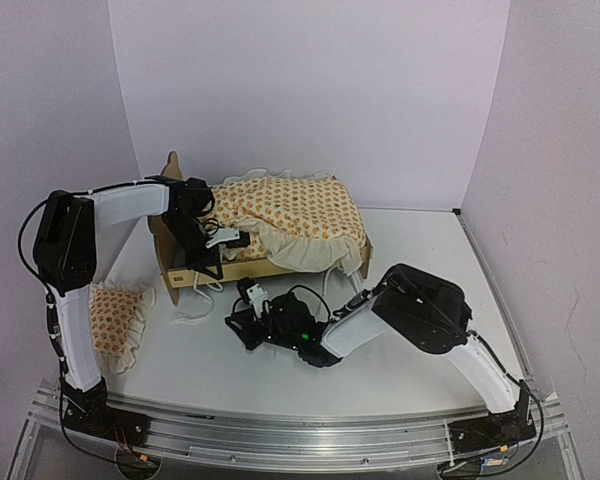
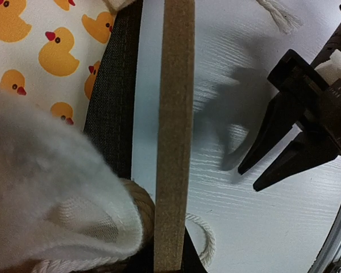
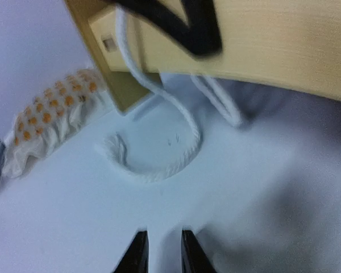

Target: Set up the pet bed

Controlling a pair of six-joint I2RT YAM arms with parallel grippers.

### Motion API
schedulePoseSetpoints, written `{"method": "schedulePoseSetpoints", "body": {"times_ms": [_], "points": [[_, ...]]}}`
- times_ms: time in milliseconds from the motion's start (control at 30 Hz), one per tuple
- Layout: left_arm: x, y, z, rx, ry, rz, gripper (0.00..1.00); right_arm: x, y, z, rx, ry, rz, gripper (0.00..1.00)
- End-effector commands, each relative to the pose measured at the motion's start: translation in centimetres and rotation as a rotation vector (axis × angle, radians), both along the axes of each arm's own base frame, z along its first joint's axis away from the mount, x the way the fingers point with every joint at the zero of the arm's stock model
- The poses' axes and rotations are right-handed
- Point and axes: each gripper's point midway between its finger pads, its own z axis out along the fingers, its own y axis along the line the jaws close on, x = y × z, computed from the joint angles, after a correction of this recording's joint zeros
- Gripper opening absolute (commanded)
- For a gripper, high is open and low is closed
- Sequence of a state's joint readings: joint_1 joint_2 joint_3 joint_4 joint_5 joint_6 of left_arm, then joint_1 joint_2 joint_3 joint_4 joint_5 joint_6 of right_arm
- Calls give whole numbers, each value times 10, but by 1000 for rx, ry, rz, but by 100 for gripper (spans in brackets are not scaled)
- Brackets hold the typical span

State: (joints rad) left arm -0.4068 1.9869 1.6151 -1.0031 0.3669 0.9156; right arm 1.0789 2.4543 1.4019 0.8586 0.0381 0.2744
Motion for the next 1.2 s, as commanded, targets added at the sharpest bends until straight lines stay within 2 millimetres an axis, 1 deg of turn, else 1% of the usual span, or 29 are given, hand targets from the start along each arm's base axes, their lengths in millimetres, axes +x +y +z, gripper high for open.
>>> {"method": "schedulePoseSetpoints", "body": {"times_ms": [0, 67, 100, 133, 167, 200, 233, 267, 367, 433, 533, 600, 700, 767, 833, 867, 900, 967, 1000, 1033, 1067, 1133, 1167], "points": [[-5, -2, 28, -92, 69, 118, 0, 41, 13, 51, 210, -71, -172, 21], [-5, -3, 31, -99, 74, 111, 0, 52, 16, 45, 213, -80, -219, 24], [-5, -4, 32, -104, 76, 107, 0, 56, 17, 37, 205, -83, -233, 26], [-5, -5, 33, -108, 78, 105, 0, 62, 21, 37, 215, -89, -249, 28], [-5, -6, 34, -113, 78, 102, 0, 67, 24, 27, 202, -86, -258, 30], [-4, -6, 34, -114, 78, 102, 0, 71, 30, 26, 202, -90, -264, 31], [-5, -7, 34, -117, 82, 102, 0, 75, 33, 21, 187, -89, -273, 33], [-5, -7, 33, -119, 84, 101, 0, 78, 35, 12, 168, -86, -283, 34], [-6, -8, 34, -124, 86, 101, 0, 87, 37, 0, 143, -88, -307, 36], [-6, -8, 36, -129, 86, 101, 0, 90, 33, -6, 127, -84, -337, 37], [-5, -10, 38, -135, 88, 100, 0, 95, 23, -12, 104, -72, -386, 42], [-5, -11, 38, -139, 95, 98, 0, 95, 28, -14, 105, -62, -367, 42], [-4, -10, 37, -136, 95, 97, 0, 95, 41, -13, 114, -57, -326, 41], [-4, -11, 36, -136, 92, 97, 0, 98, 43, -20, 112, -40, -339, 39], [-3, -12, 38, -141, 89, 96, 0, 99, 44, -24, 111, -30, -340, 32], [-3, -12, 38, -142, 89, 96, 0, 99, 45, -26, 109, -28, -333, 26], [-4, -12, 37, -142, 91, 95, 0, 98, 47, -24, 112, -29, -325, 18], [-4, -11, 37, -142, 95, 98, 0, 98, 47, -21, 109, -37, -314, 4], [-3, -10, 37, -140, 91, 104, 0, 96, 46, -20, 97, -45, -303, 0], [1, -7, 36, -139, 81, 116, 0, 91, 46, -13, 84, -55, -281, 0], [6, -4, 36, -140, 67, 133, 0, 85, 45, -2, 74, -66, -248, 0], [19, 5, 38, -139, 27, 166, 0, 63, 36, 13, 40, -52, -160, 0], [25, 8, 39, -136, 9, 176, 0, 51, 30, 17, 25, -34, -112, 0]]}}
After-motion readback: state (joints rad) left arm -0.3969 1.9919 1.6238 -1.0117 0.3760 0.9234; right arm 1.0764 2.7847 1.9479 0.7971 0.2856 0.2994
